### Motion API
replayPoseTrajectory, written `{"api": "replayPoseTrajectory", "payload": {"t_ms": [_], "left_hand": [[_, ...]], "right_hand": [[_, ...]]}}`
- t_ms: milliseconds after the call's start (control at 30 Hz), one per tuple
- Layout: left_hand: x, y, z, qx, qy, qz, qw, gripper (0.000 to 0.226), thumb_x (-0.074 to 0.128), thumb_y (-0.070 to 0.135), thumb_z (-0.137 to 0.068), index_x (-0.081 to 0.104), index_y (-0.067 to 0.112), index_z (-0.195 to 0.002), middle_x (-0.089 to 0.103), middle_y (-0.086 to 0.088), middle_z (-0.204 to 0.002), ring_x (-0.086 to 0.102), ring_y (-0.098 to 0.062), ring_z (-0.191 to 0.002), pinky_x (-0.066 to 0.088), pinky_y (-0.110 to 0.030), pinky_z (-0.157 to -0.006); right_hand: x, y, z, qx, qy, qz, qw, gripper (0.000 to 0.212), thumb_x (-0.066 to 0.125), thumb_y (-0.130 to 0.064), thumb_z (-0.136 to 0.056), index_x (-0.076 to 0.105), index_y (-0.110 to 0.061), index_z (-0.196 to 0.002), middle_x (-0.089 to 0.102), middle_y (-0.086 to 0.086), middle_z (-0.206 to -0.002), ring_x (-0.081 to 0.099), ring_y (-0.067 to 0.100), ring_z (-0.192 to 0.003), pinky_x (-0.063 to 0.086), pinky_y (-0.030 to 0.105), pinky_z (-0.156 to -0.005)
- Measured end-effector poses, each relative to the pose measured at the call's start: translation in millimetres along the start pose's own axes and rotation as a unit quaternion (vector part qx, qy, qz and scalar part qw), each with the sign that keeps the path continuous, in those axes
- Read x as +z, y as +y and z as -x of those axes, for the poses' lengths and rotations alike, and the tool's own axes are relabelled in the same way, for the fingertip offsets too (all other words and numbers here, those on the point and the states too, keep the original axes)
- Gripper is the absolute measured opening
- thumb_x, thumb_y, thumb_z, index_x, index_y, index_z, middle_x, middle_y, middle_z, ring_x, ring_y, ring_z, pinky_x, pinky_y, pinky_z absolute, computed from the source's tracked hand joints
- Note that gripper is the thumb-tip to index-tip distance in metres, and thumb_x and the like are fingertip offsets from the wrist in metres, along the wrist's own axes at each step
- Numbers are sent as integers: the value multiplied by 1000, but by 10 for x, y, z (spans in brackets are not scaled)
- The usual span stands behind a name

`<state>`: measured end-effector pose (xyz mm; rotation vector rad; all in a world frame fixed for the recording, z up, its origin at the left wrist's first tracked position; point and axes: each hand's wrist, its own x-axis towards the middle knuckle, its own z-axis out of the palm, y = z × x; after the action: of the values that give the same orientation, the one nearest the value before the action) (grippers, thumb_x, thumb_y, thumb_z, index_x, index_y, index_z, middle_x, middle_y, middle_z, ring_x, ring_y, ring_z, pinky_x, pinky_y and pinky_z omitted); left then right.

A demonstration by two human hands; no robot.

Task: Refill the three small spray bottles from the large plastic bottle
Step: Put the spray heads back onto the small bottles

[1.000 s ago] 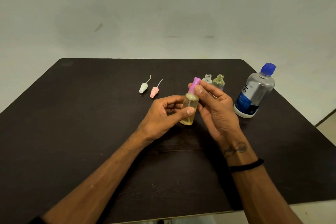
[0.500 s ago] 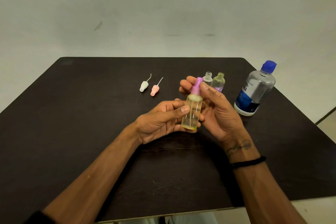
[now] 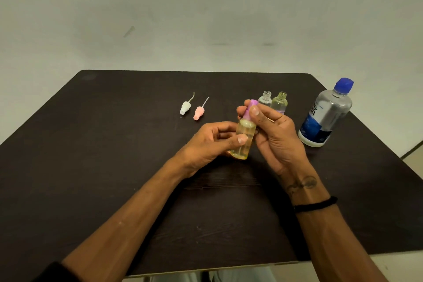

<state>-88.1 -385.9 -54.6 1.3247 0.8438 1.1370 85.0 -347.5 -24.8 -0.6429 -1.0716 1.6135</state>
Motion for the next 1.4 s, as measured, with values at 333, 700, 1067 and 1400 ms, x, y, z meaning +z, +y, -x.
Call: {"api": "replayPoseTrajectory", "payload": {"t_ms": [333, 700, 1067, 1400], "left_hand": [[-75, -74, 4, 117, 128, -212, 962, 36, 77, 24, -95, 69, 11, -128, 76, 0, -110, 73, -17, -107, 59, -44, -98], [-605, -34, -22, 164, 334, -325, 870, 45, 83, 32, -89, 69, 17, -129, 76, 11, -108, 71, -3, -98, 57, -17, -85], [-1028, -103, -22, 73, 477, -306, 821, 40, 88, 29, -83, 69, 20, -118, 74, 11, -105, 70, -6, -98, 58, -22, -85], [-937, -81, 3, 48, 508, -313, 801, 66, 93, 41, -73, 57, 22, -125, 63, 3, -120, 62, -15, -108, 54, -32, -93]], "right_hand": [[200, 53, -51, -78, 47, 85, 992, 40, 78, -18, -79, 72, -5, -115, 80, 14, -106, 76, 24, -109, 55, 49, -107], [628, 327, -656, -38, 145, 180, 972, 29, 61, -46, -104, 71, -19, -107, 77, 2, -98, 72, 21, -92, 60, 35, -86], [647, 934, -966, -73, 14, 652, 755, 42, 51, -54, -100, 66, -25, -127, 69, 12, -112, 59, 31, -115, 53, 45, -98], [572, 921, -757, -122, 68, 642, 754, 20, 67, -23, -91, 67, -16, -109, 67, 8, -102, 62, 23, -96, 47, 32, -78]]}}
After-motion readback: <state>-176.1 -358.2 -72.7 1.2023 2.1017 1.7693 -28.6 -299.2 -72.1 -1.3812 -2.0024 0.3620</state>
